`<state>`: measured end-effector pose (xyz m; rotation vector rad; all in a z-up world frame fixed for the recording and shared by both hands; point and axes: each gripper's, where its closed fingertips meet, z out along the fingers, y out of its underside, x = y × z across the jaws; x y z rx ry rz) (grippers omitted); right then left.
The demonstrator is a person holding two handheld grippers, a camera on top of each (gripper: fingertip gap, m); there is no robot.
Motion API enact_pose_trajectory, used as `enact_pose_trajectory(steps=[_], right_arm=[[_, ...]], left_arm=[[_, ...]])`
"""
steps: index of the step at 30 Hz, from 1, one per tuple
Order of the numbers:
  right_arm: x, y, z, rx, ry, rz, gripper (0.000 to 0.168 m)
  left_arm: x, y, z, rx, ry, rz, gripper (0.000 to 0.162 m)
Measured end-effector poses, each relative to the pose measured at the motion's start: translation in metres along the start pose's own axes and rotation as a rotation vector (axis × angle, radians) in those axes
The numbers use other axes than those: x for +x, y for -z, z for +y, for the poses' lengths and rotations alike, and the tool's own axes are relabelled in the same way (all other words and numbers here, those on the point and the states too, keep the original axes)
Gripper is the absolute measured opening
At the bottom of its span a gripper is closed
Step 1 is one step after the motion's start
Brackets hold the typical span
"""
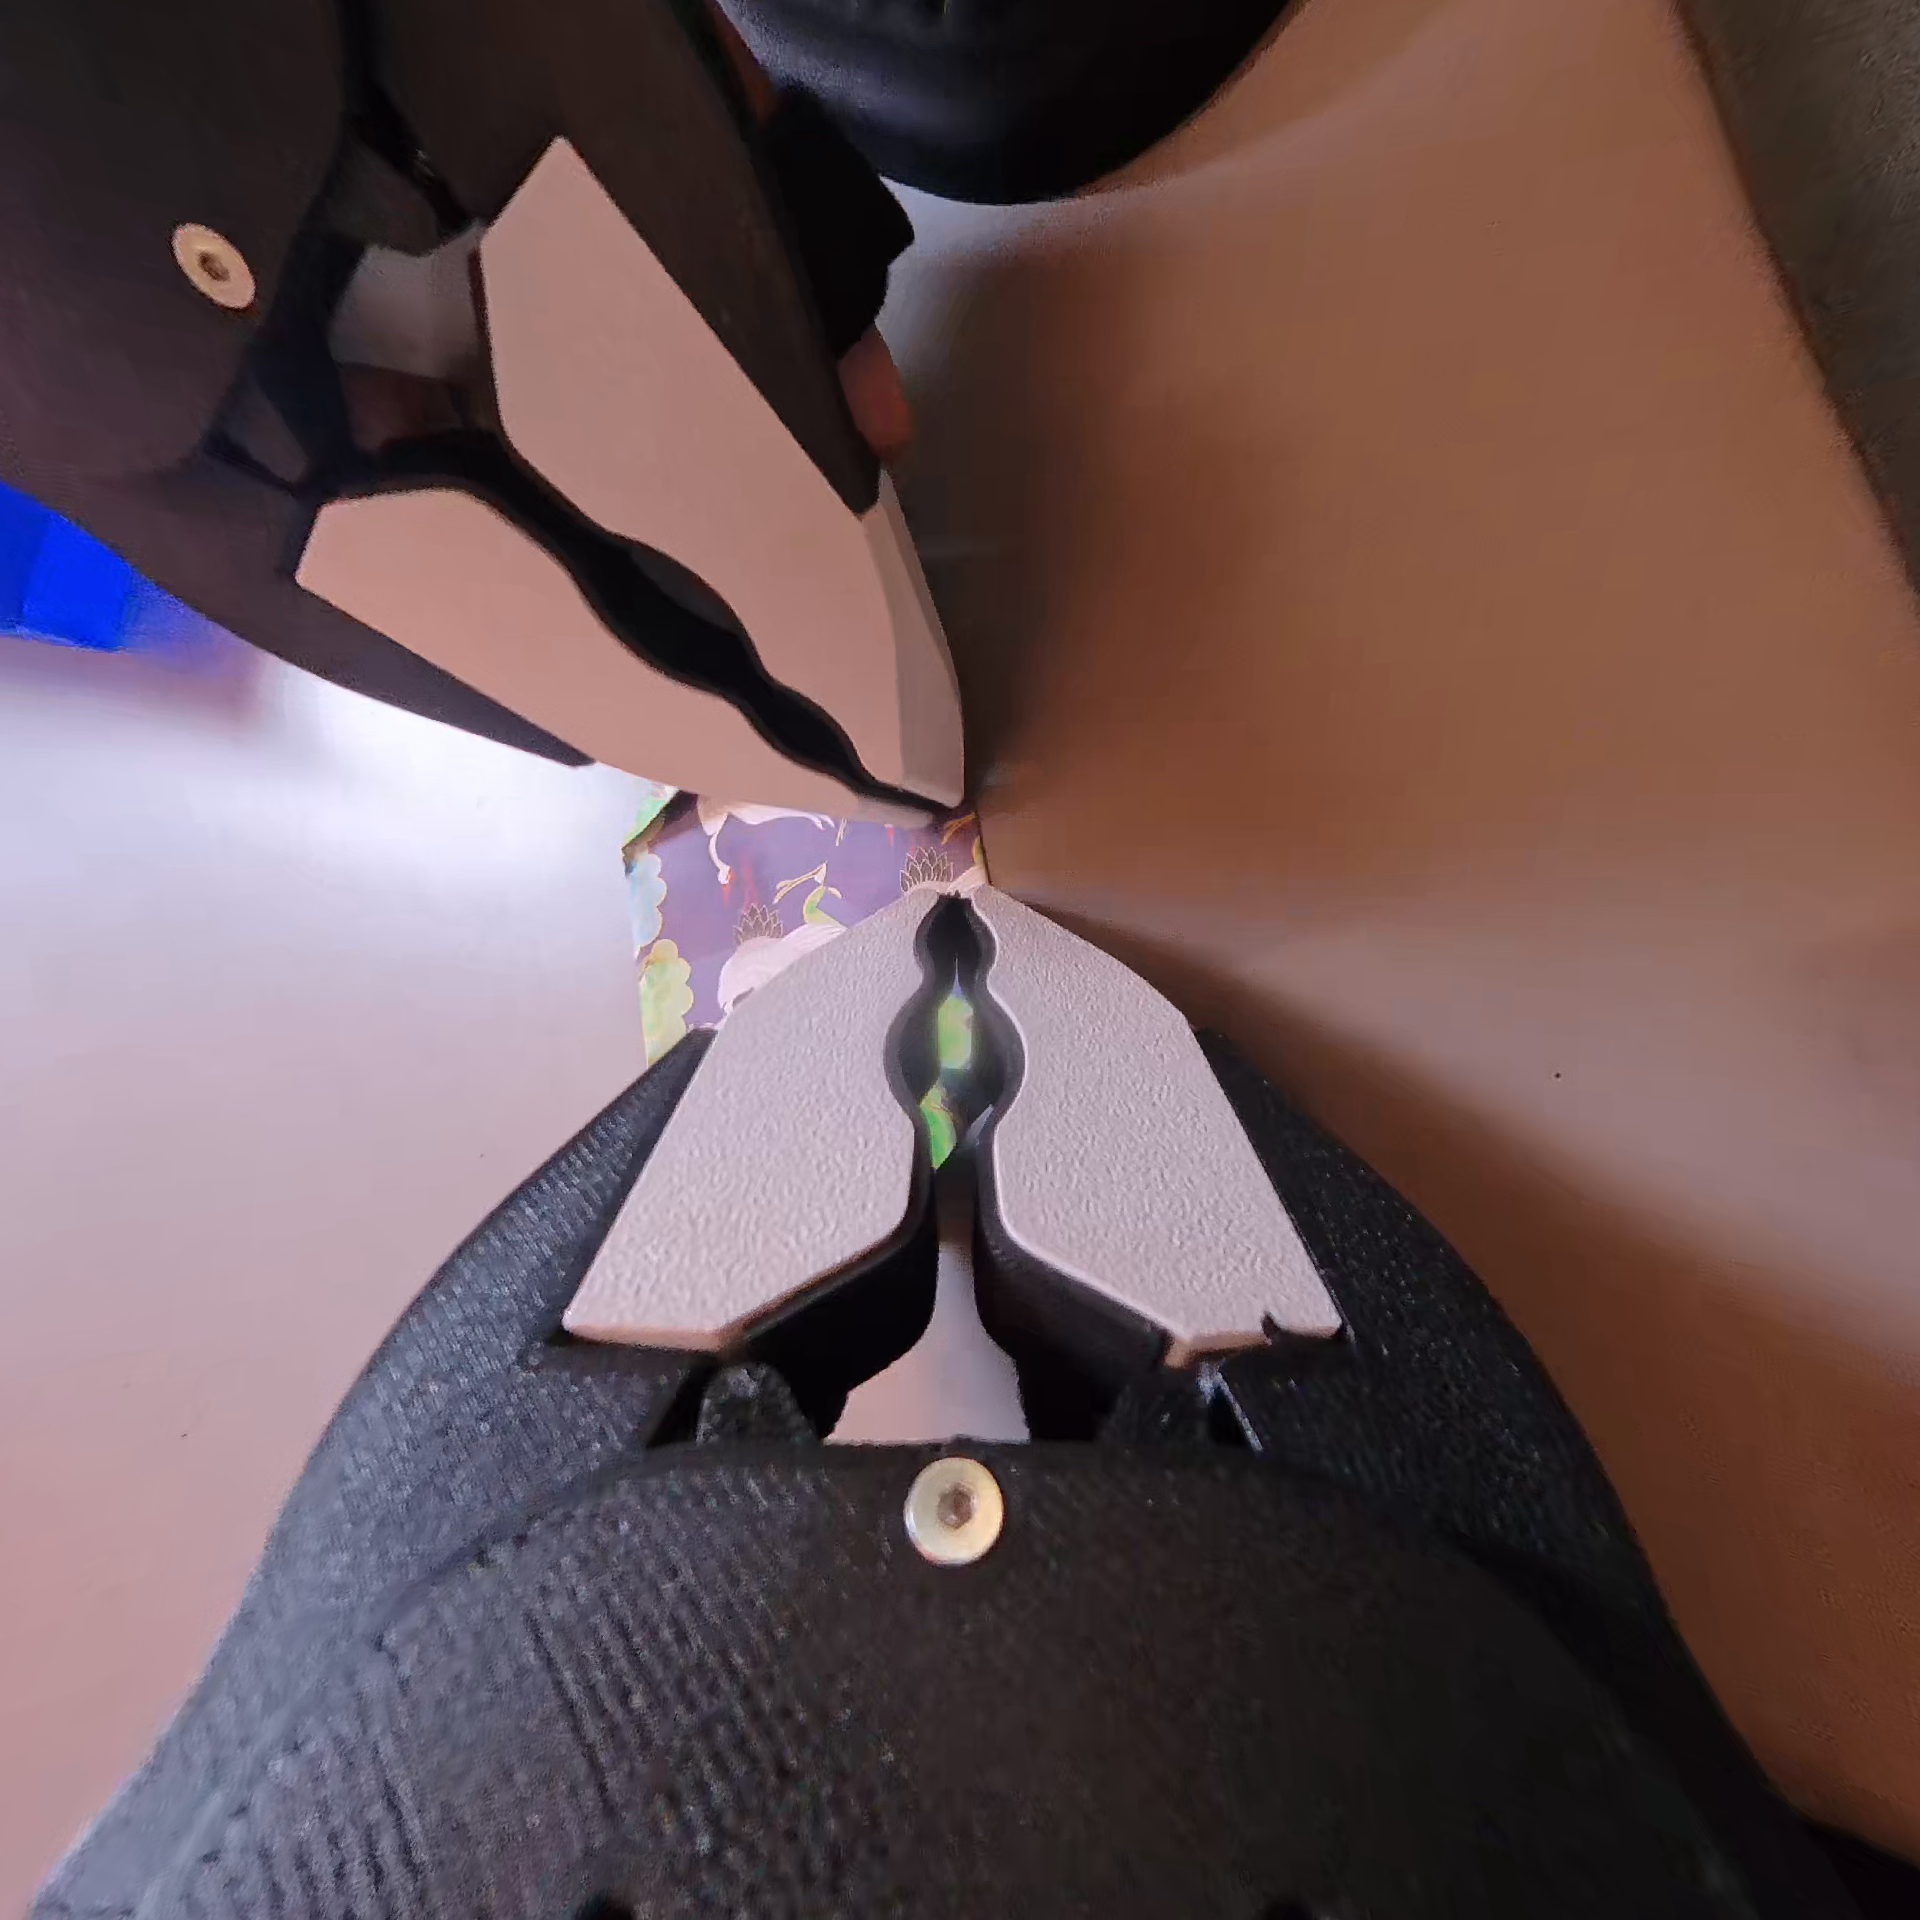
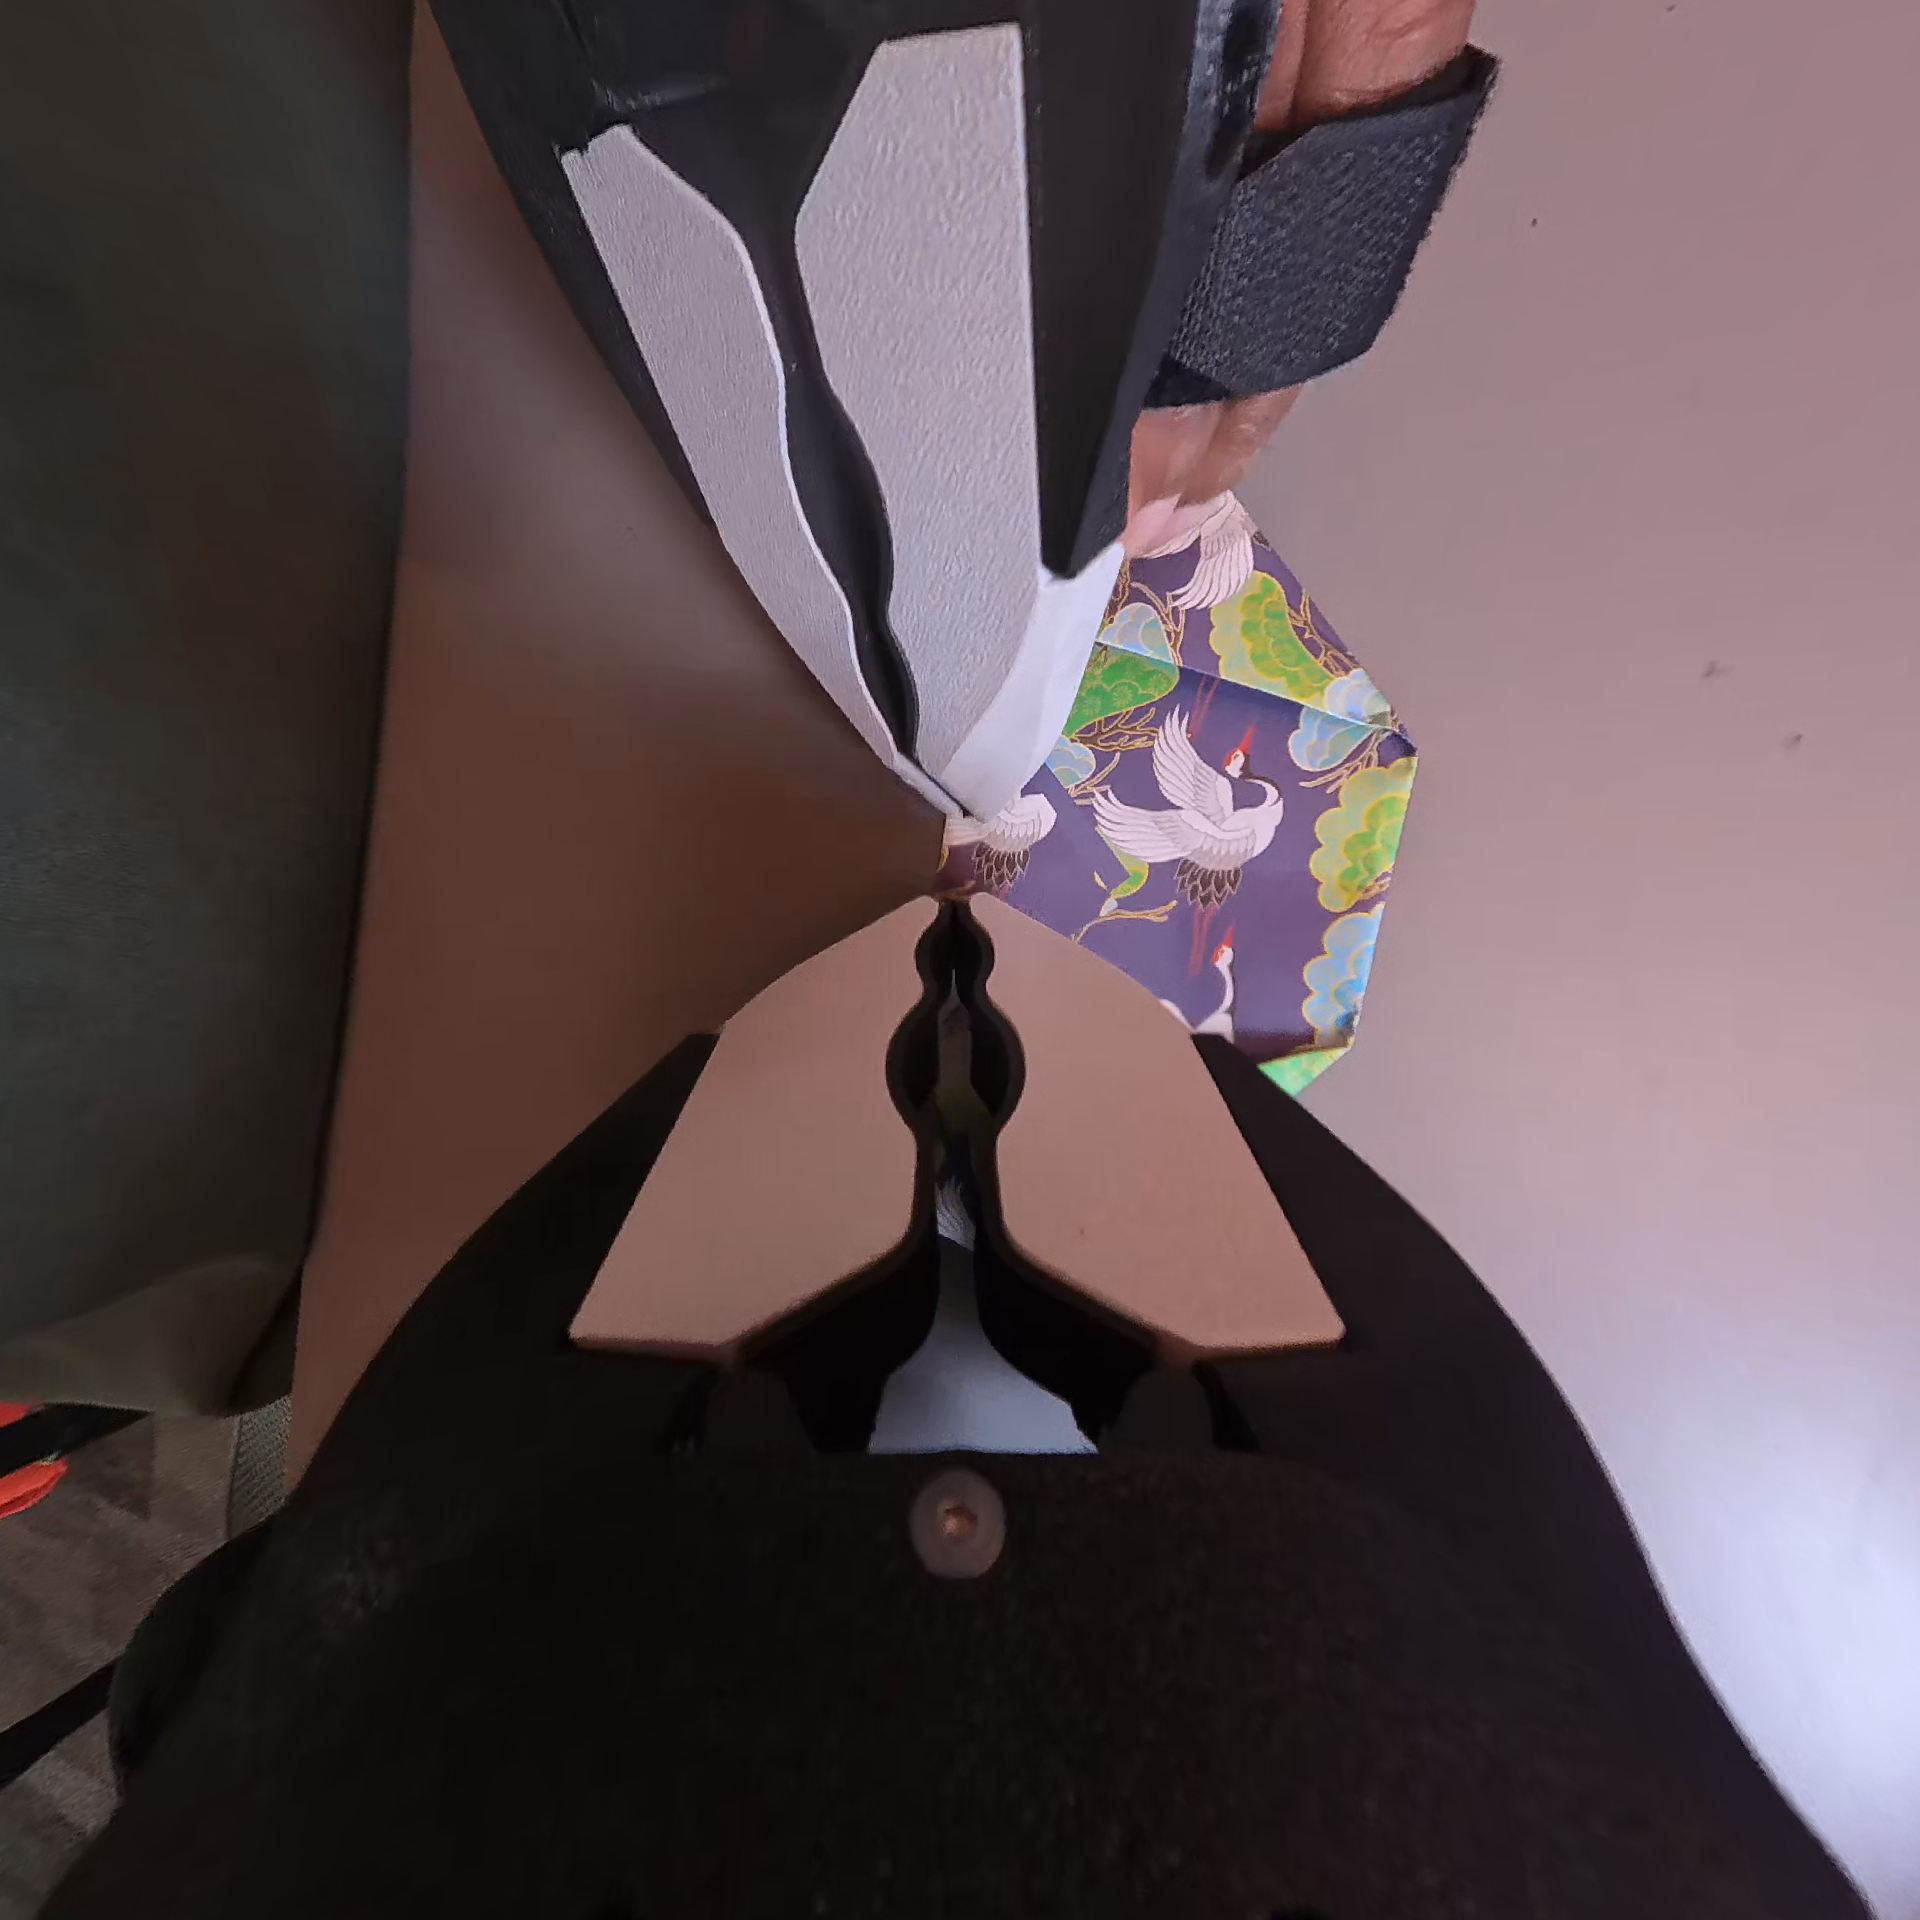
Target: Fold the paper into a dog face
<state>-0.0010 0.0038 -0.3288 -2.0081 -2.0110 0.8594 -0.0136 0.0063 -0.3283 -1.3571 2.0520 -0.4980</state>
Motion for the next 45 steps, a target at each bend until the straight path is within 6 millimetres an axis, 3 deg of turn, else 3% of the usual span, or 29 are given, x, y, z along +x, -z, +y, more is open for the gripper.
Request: enact_pose_trajectory(steps=[6, 13, 18, 28, 45], right_arm=[[0.001, 0.007, 0.011, -0.046, 0.031, 0.044, 0.000], [0.001, 0.007, 0.012, -0.112, 0.186, 0.187, 0.000], [-0.001, 0.007, -0.006, -0.024, 0.210, 0.196, 0.000], [0.002, -0.004, -0.006, -0.078, 0.258, 0.209, 0.000], [-0.005, 0.006, 0.014, -0.040, 0.246, 0.252, 0.000]], left_arm=[[0.000, 0.000, 0.000, 0.001, 0.017, 0.005, 0.000], [0.000, 0.000, 0.000, -0.001, 0.033, 0.004, 0.000], [0.000, 0.000, 0.000, -0.002, 0.026, -0.005, 0.000], [0.000, 0.000, 0.000, 0.014, 0.020, -0.005, 0.000], [0.000, 0.002, 0.002, 0.007, 0.012, -0.009, 0.000]])
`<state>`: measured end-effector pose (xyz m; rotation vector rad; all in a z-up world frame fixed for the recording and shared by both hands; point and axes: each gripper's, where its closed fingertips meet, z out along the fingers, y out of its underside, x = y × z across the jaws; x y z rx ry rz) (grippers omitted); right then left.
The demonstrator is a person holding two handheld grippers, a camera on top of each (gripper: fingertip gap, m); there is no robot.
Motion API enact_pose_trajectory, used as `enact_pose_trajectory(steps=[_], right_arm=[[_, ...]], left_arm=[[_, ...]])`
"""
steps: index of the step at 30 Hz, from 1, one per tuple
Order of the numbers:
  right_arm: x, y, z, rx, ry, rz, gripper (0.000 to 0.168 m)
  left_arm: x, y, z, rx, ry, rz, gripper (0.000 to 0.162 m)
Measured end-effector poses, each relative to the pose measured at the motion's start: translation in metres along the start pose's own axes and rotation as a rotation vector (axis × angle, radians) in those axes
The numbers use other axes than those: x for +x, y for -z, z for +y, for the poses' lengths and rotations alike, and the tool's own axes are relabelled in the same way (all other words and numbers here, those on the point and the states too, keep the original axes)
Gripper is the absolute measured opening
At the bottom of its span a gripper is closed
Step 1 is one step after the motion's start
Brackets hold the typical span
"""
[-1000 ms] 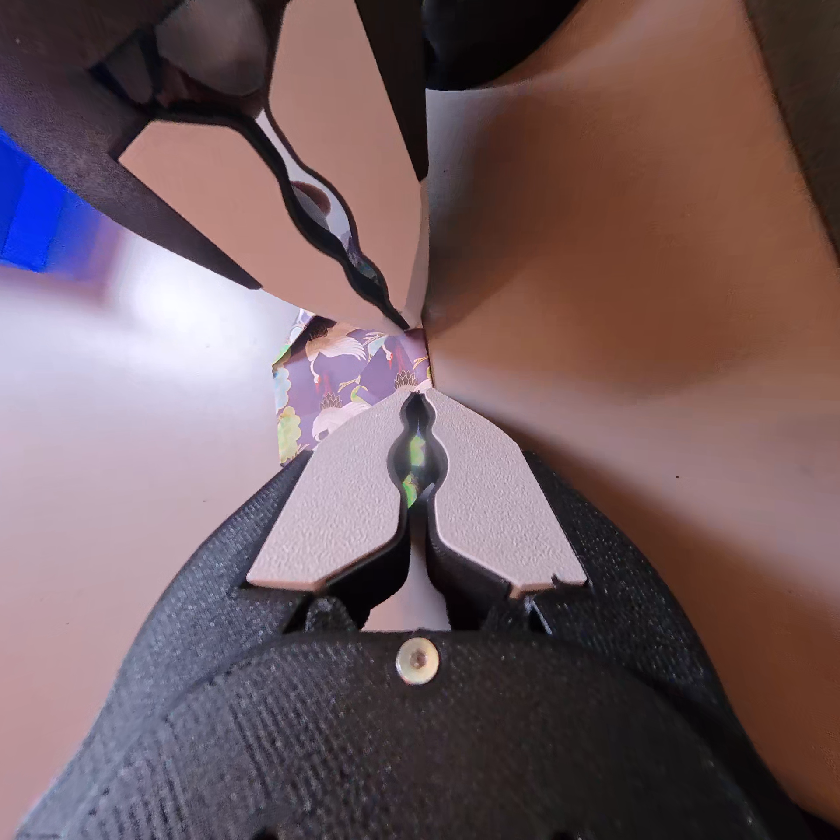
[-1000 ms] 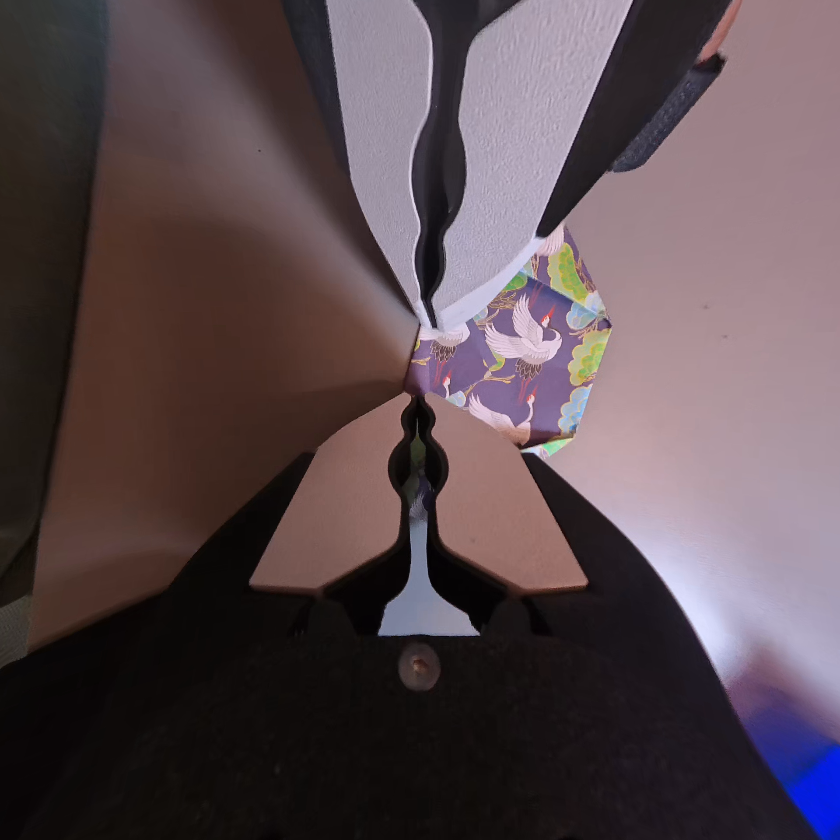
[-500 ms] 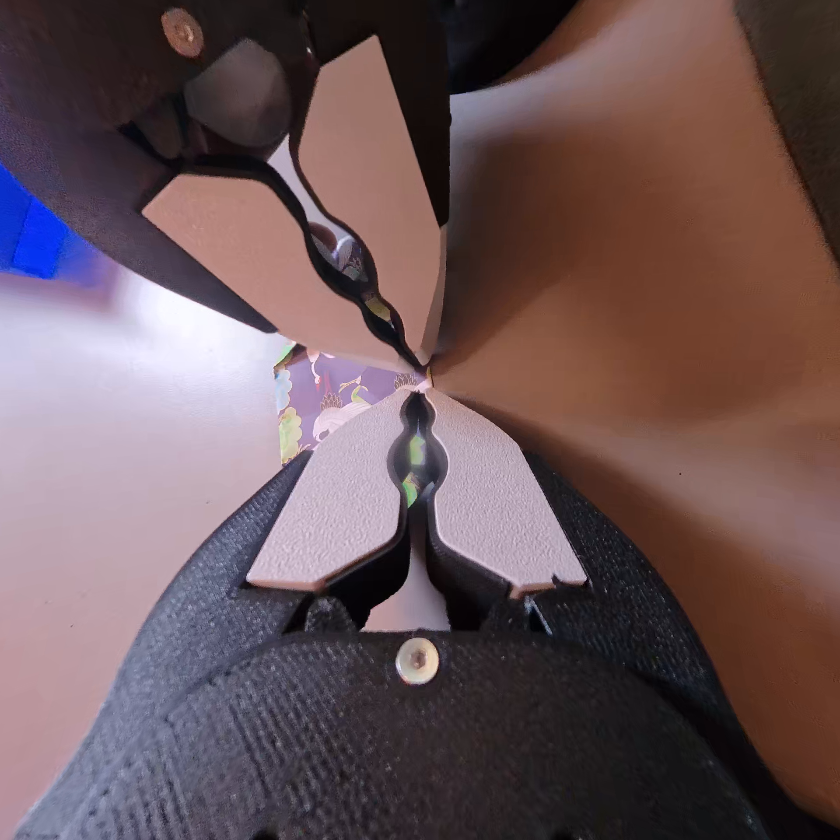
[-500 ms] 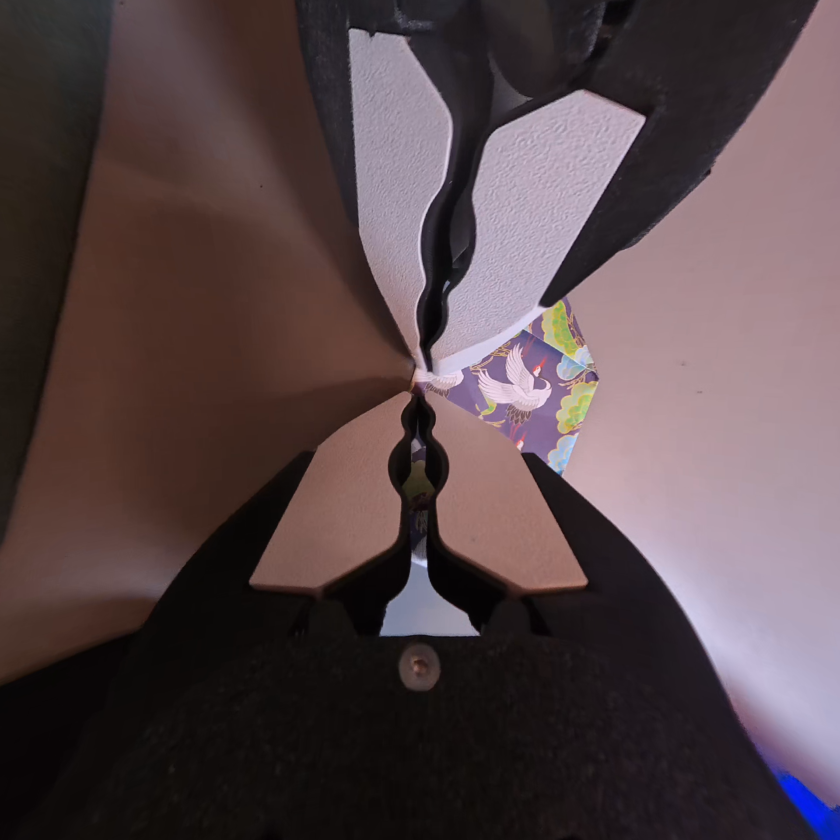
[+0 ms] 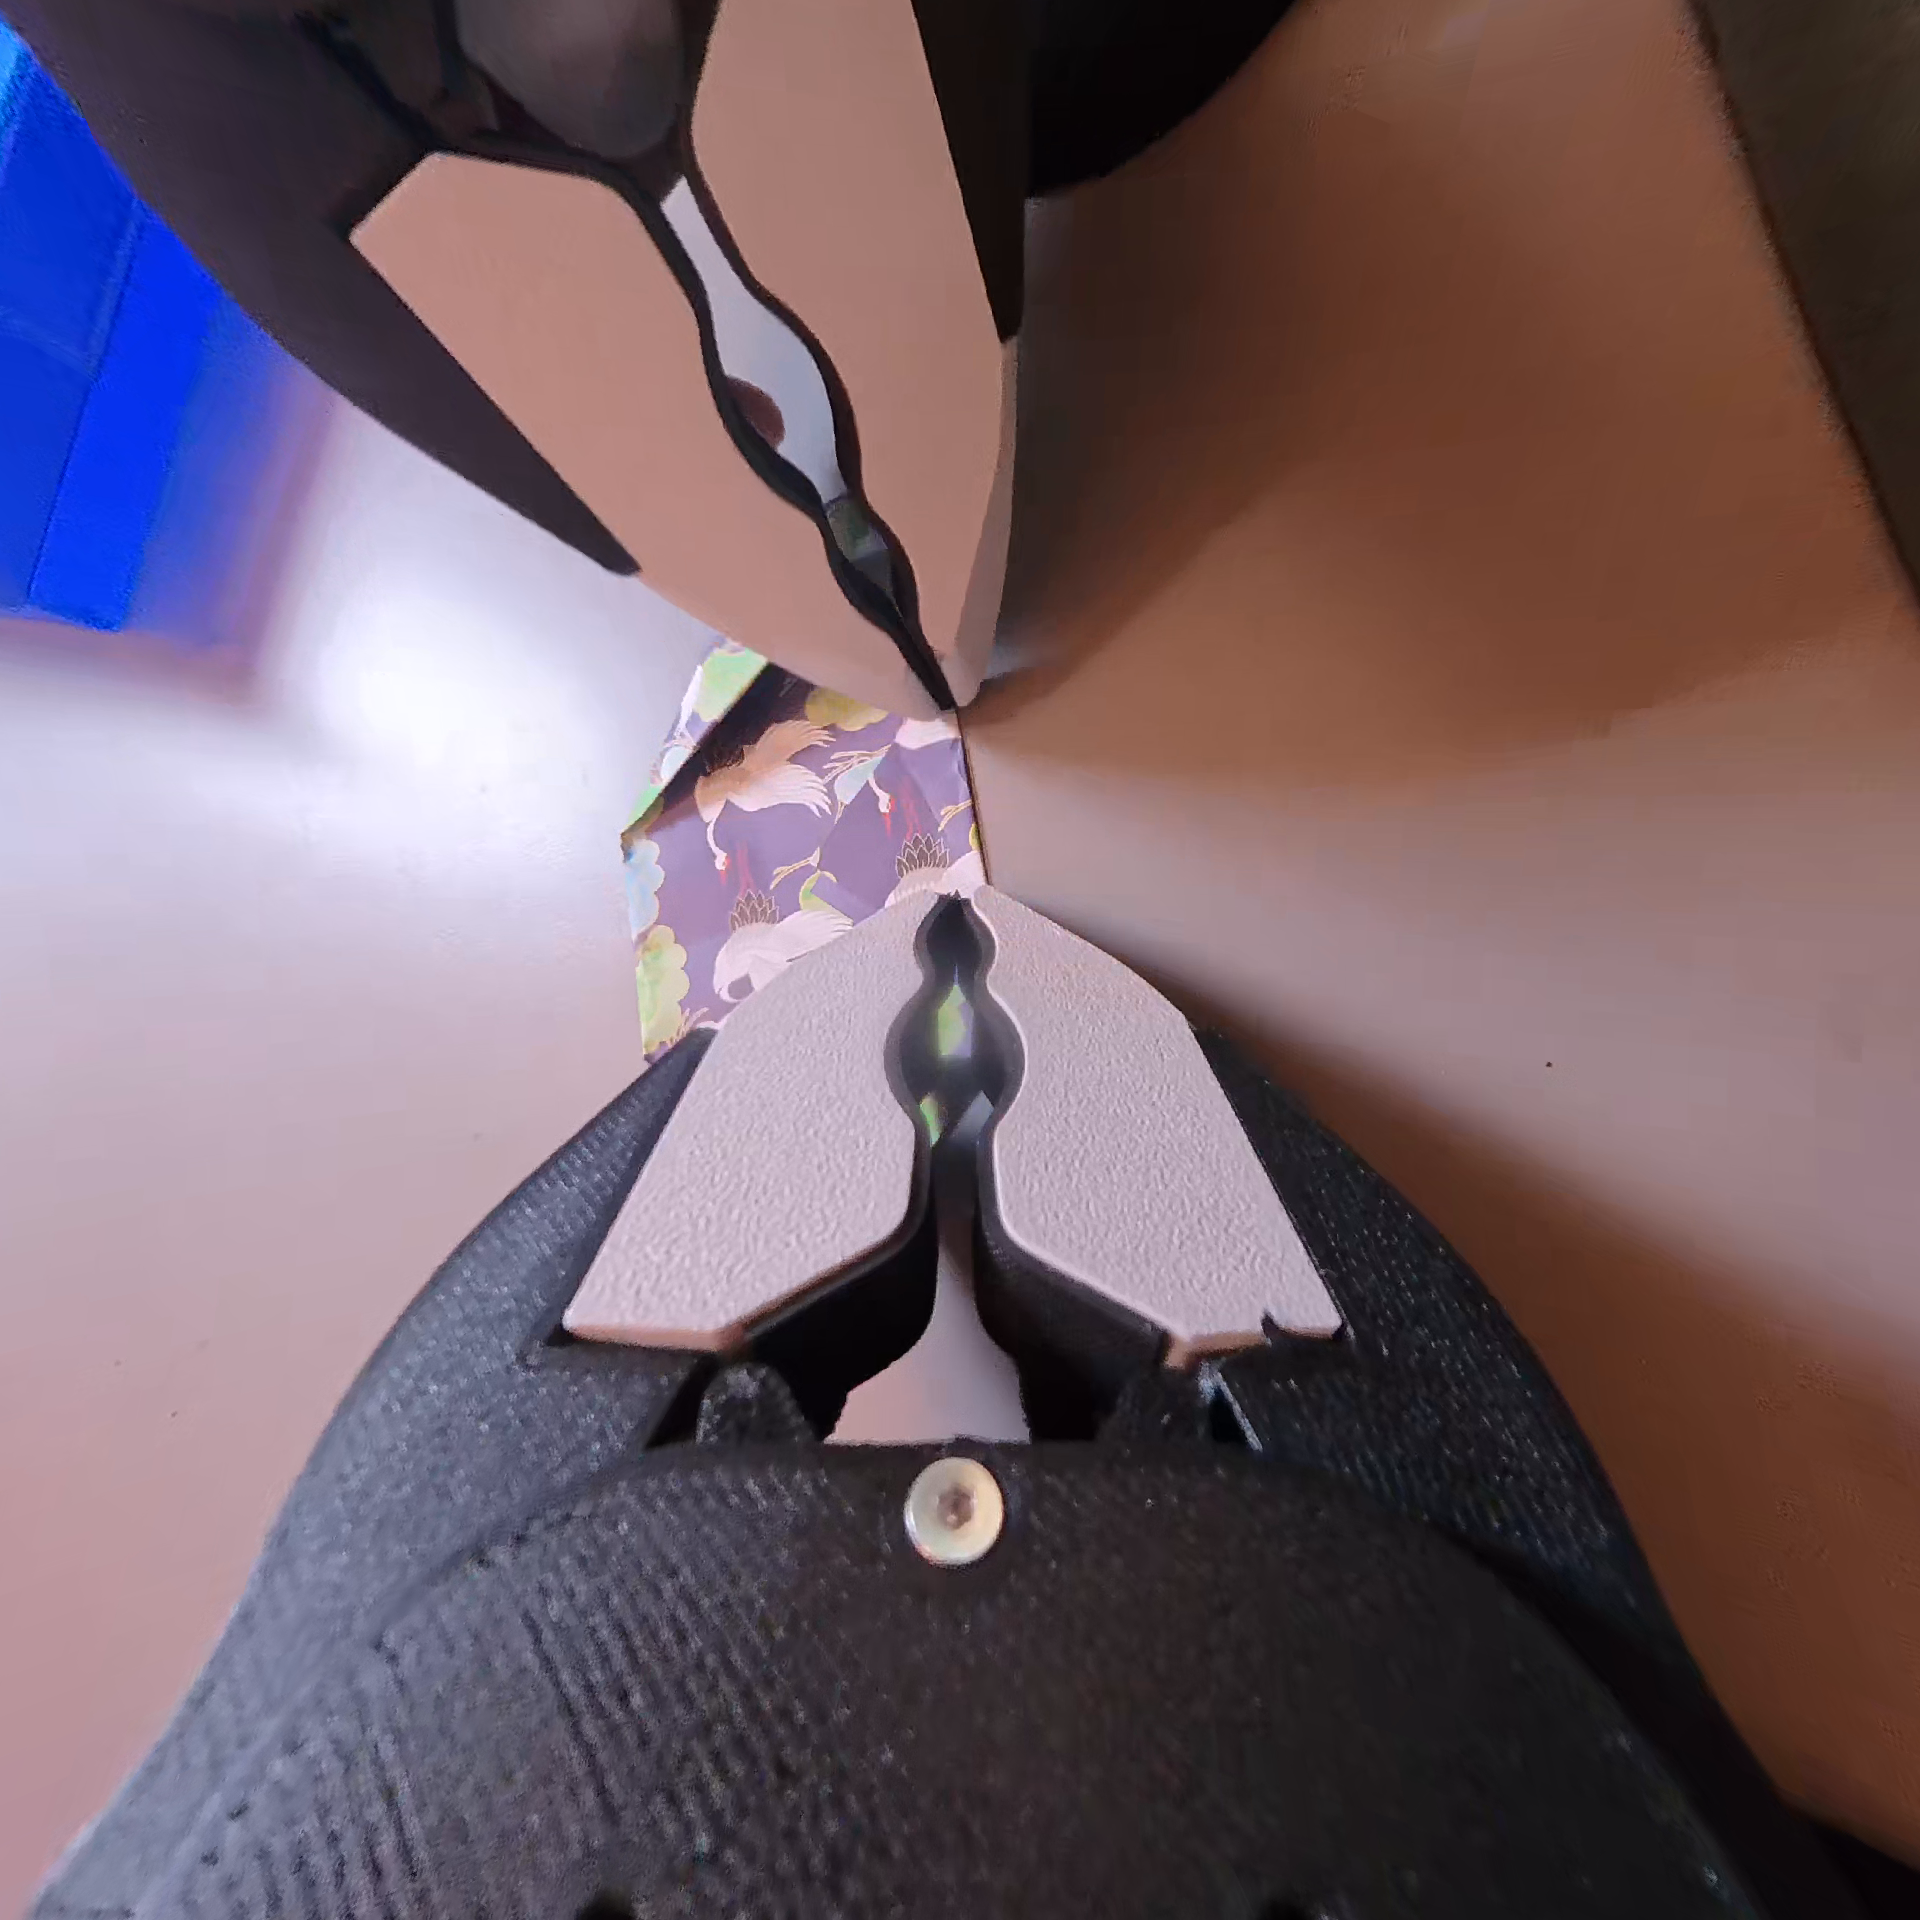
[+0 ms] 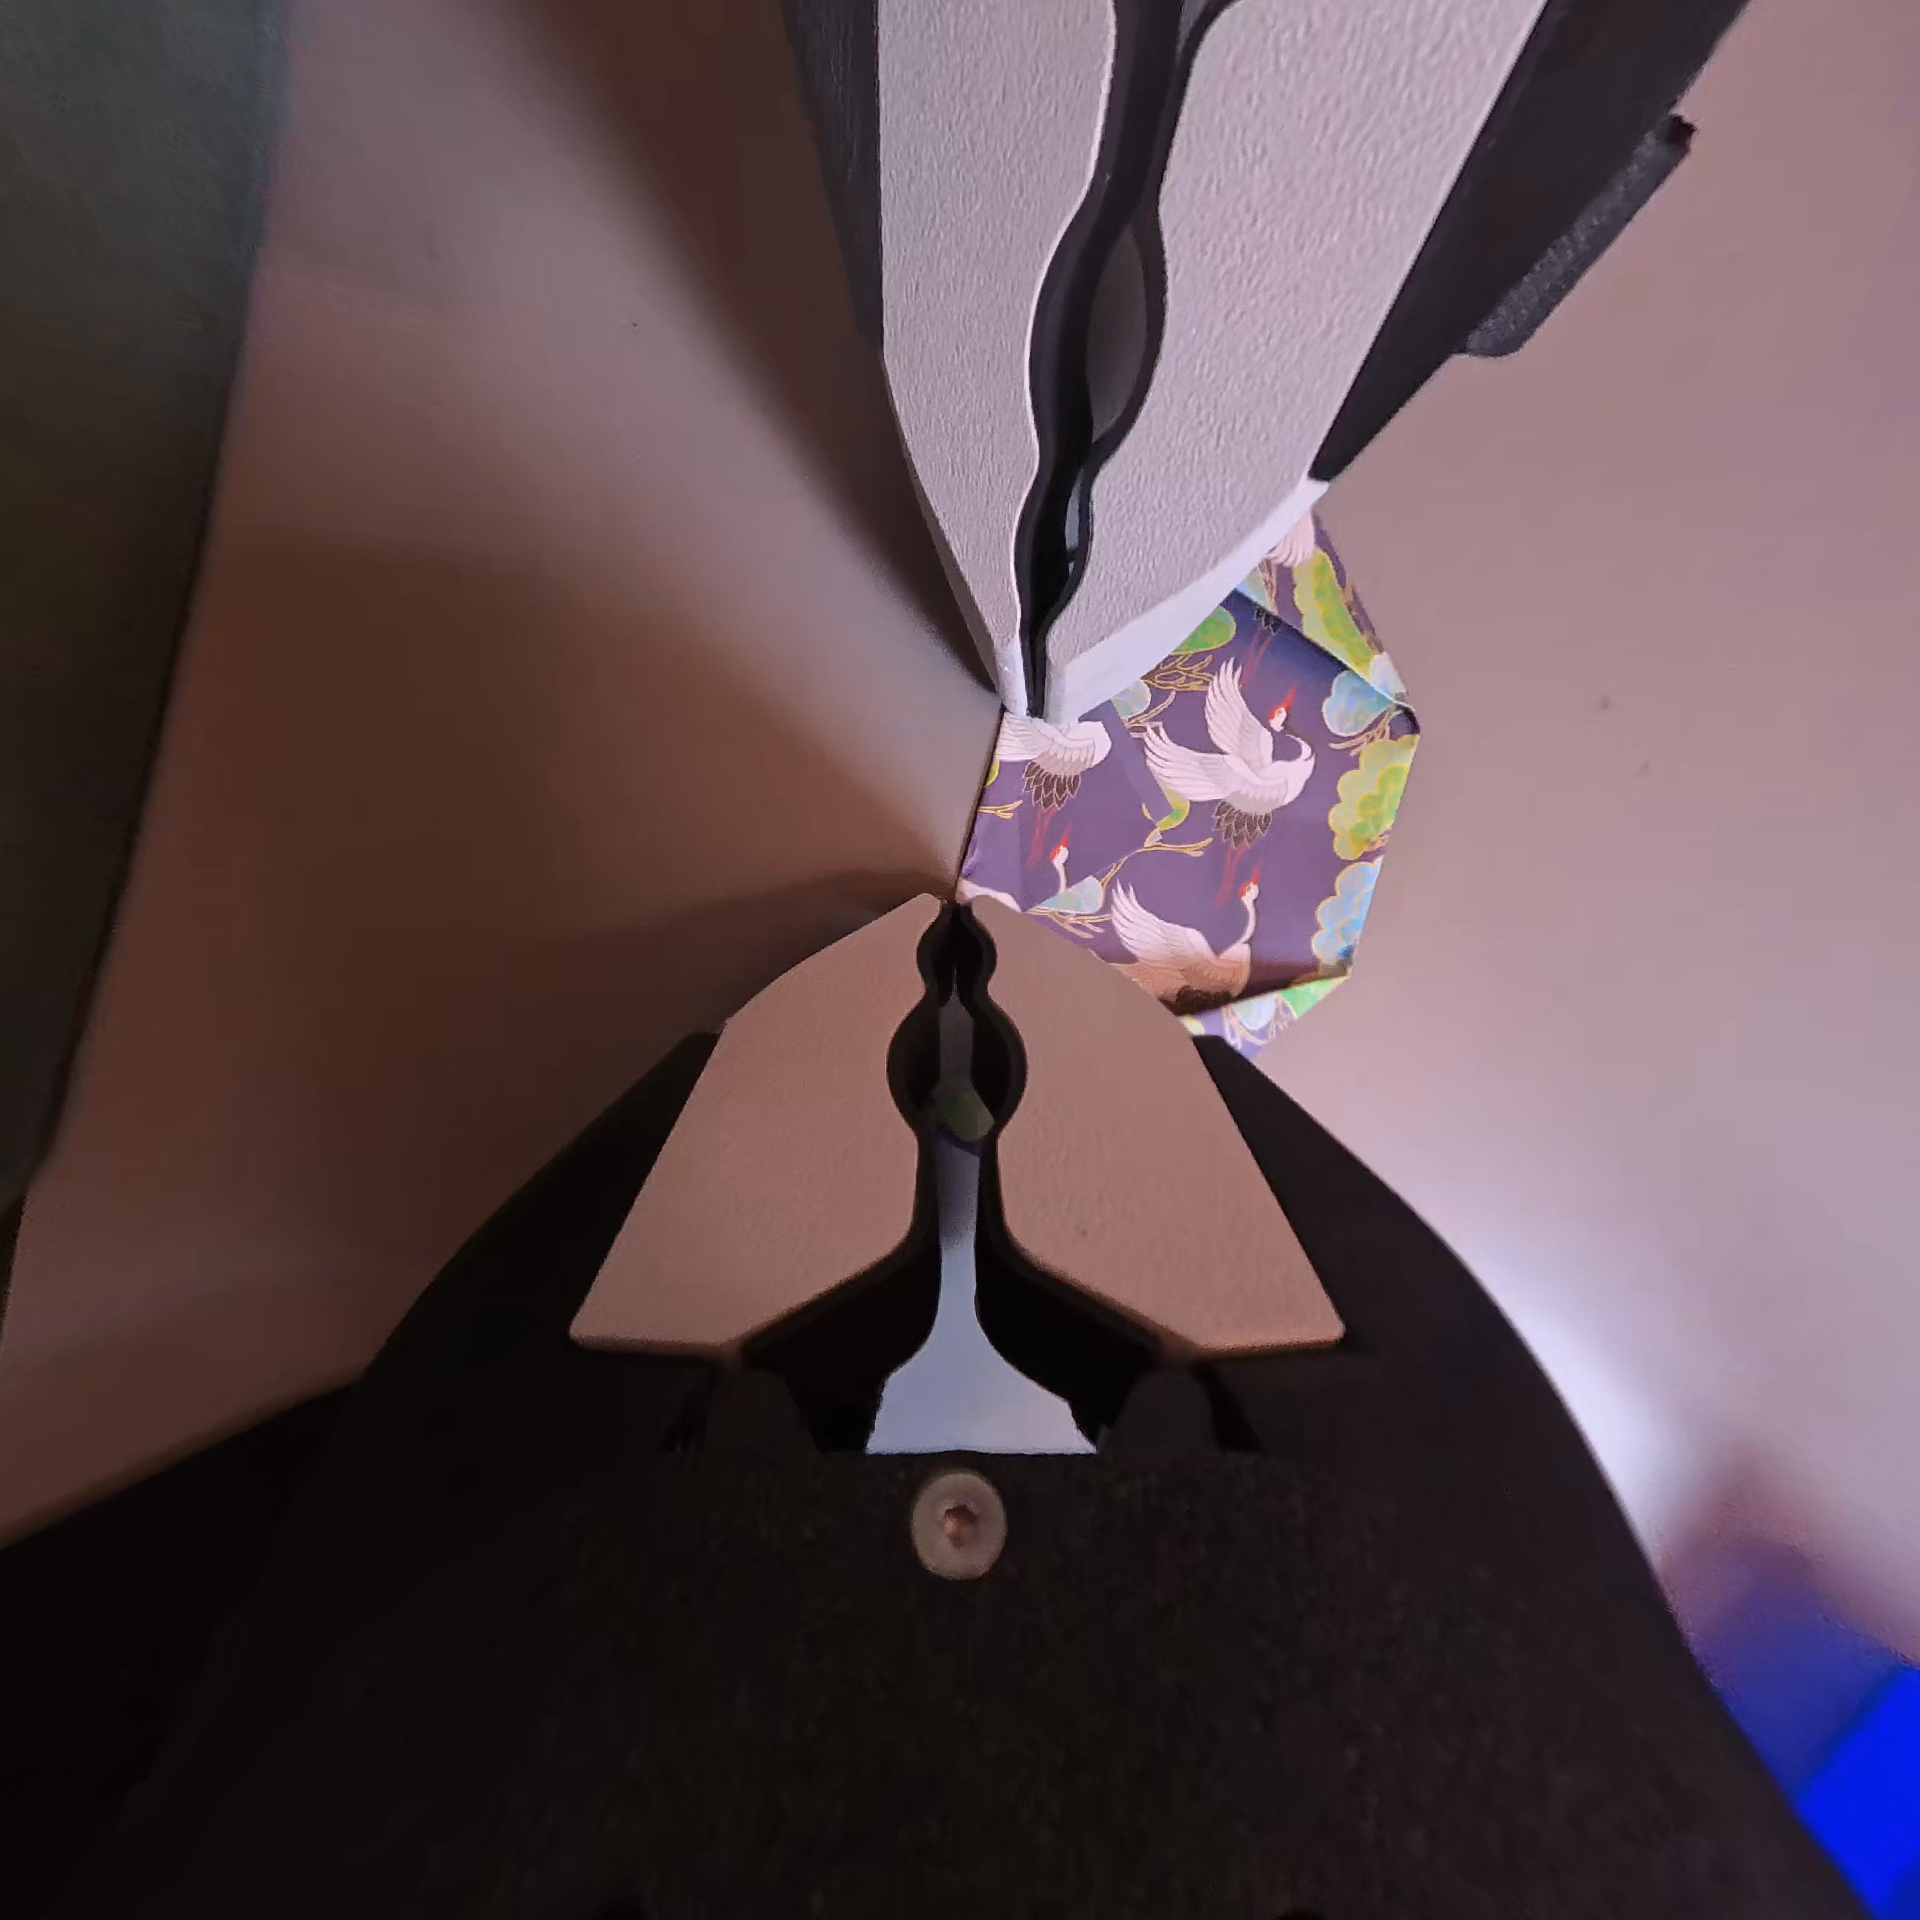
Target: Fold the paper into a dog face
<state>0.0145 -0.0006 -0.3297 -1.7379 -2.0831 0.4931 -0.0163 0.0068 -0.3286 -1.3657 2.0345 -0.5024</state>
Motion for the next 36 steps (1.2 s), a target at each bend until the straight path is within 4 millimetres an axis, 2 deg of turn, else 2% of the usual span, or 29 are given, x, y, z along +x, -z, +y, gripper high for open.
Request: enact_pose_trajectory(steps=[5, 7, 9, 10, 12, 14, 16, 17, 18, 20, 22, 26, 30, 32, 35, 36], right_arm=[[0.001, 0.004, -0.005, 0.049, -0.062, -0.008, 0.000], [0.009, 0.022, -0.019, 0.190, -0.140, -0.011, 0.000], [0.028, 0.043, -0.023, 0.288, -0.219, 0.040, 0.002], [0.037, 0.049, -0.019, 0.299, -0.264, 0.059, 0.025], [0.048, 0.053, -0.005, 0.292, -0.343, 0.066, 0.035], [0.054, 0.047, 0.009, 0.288, -0.419, 0.052, 0.035], [0.054, 0.037, 0.020, 0.263, -0.472, 0.031, 0.035], [0.053, 0.033, 0.024, 0.248, -0.486, 0.022, 0.034], [0.052, 0.029, 0.027, 0.230, -0.494, 0.018, 0.034], [0.050, 0.024, 0.030, 0.191, -0.485, 0.020, 0.032], [0.048, 0.021, 0.032, 0.129, -0.451, 0.046, 0.032], [0.046, 0.015, 0.031, 0.042, -0.351, 0.115, 0.031], [0.044, 0.014, 0.028, 0.063, -0.345, 0.108, 0.031], [0.044, 0.013, 0.026, 0.081, -0.350, 0.104, 0.031], [0.045, 0.014, 0.025, 0.102, -0.374, 0.083, 0.030], [0.047, 0.014, 0.024, 0.110, -0.386, 0.076, 0.029]], left_arm=[[0.000, 0.000, -0.001, 0.013, 0.021, 0.010, 0.000], [-0.001, 0.001, -0.001, 0.023, 0.015, 0.009, 0.000], [-0.004, 0.007, -0.008, 0.085, 0.055, 0.015, 0.000], [-0.007, 0.012, -0.014, 0.136, 0.087, 0.022, 0.000], [-0.018, 0.026, -0.027, 0.257, 0.171, 0.029, 0.000], [-0.036, 0.043, -0.031, 0.353, 0.281, 0.013, 0.000], [-0.053, 0.053, -0.018, 0.367, 0.385, -0.012, 0.001], [-0.057, 0.054, -0.008, 0.347, 0.442, -0.001, 0.038], [-0.055, 0.052, 0.006, 0.292, 0.498, 0.041, 0.046], [-0.055, 0.044, 0.027, 0.208, 0.548, 0.051, 0.052], [-0.045, 0.035, 0.038, 0.126, 0.544, 0.085, 0.054], [-0.036, 0.021, 0.040, 0.026, 0.438, 0.063, 0.049], [-0.034, 0.017, 0.036, 0.006, 0.414, 0.047, 0.038], [-0.029, 0.017, 0.033, 0.008, 0.392, 0.067, 0.027], [-0.029, 0.017, 0.033, 0.004, 0.379, 0.057, 0.027], [-0.031, 0.017, 0.033, 0.003, 0.372, 0.041, 0.022]])
